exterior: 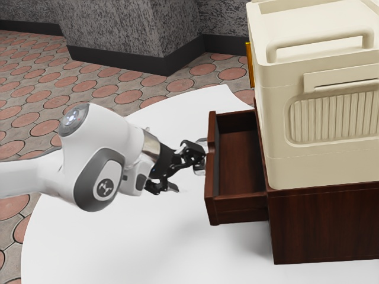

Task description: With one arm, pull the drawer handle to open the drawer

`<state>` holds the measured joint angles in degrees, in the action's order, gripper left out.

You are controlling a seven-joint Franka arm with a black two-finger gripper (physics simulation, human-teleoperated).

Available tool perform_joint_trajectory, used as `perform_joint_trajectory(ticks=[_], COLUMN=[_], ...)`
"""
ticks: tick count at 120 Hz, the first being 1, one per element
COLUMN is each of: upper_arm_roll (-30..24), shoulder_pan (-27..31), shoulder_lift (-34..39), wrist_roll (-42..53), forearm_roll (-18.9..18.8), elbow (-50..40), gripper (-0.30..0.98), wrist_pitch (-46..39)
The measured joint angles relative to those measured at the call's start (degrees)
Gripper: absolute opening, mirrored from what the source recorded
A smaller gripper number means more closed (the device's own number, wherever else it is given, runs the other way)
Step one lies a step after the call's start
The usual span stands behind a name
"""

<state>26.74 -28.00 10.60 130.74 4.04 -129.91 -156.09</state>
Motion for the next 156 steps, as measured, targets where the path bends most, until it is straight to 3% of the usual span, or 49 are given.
perform_joint_trajectory(ticks=[79,123,156], upper_arm_roll=[4.0,4.3,3.6], shoulder_pan=[0.4,0.9,0.6], shoulder_lift=[6.1,6.6,8.4], wrist_roll=[0.0,-0.2,-0.8], forearm_roll=[-1.7,-2.0,-2.0], elbow=[-4.5,-3.3,-1.4], gripper=[0.49,0.63,0.66], wrist_pitch=[0.1,0.2,0.8])
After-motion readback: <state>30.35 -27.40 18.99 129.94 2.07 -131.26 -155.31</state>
